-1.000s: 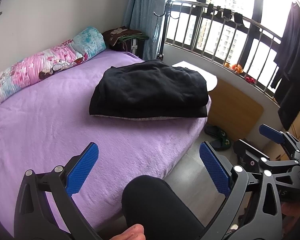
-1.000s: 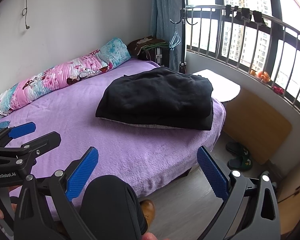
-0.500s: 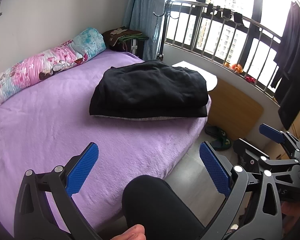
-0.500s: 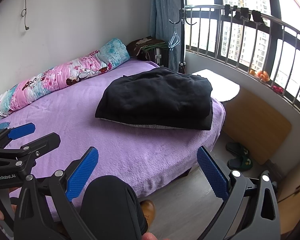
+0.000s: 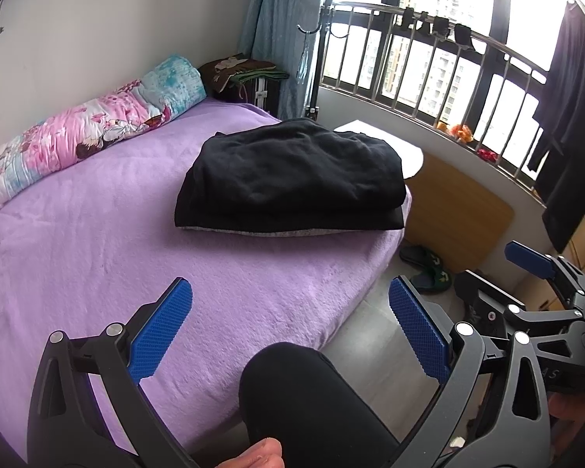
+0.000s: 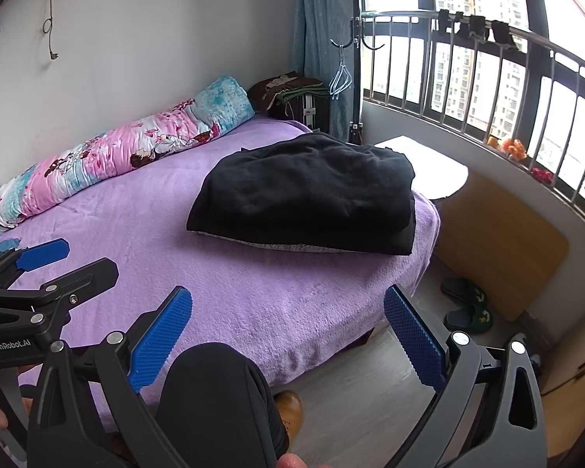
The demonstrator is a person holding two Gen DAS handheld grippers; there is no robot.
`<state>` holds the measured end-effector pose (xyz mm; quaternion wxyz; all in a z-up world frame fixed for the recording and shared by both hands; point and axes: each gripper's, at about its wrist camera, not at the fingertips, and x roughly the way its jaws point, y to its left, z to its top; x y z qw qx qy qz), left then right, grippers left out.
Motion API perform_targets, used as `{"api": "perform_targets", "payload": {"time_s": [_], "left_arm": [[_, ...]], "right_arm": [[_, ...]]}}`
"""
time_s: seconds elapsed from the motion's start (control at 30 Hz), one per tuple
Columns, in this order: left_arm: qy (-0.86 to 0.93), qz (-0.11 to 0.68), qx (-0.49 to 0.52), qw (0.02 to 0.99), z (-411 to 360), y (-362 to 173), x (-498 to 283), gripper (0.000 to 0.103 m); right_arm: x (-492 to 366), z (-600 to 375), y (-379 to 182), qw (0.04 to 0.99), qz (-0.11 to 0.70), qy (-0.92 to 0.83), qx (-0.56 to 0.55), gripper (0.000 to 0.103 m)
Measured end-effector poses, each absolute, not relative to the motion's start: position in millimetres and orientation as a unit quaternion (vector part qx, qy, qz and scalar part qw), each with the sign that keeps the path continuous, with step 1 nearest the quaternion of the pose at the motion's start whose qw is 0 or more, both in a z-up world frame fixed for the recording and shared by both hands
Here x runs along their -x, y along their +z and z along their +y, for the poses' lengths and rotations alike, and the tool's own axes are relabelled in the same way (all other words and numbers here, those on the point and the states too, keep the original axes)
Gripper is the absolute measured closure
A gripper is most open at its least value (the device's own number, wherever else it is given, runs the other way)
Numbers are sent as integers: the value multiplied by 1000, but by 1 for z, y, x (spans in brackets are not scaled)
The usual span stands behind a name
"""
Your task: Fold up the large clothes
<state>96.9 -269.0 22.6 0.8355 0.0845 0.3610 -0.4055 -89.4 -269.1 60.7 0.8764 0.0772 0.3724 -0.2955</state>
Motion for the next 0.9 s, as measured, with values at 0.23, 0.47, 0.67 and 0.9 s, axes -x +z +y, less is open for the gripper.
{"api": "perform_targets", "payload": {"time_s": [0.23, 0.47, 0.67, 0.9], "left_arm": [[-405, 362, -83, 835, -269, 23, -97, 6], [-406, 363, -83, 835, -269, 23, -97, 6], [-405, 363, -84, 835, -270, 23, -97, 6], [-405, 364, -86, 834, -269, 24, -98, 6]], "right_arm": [[90, -267, 61, 877, 372, -296, -77, 6], [89, -266, 62, 877, 371, -296, -77, 6], [89, -267, 62, 877, 371, -295, -79, 6], [89, -267, 61, 878, 370, -295, -79, 6]]}}
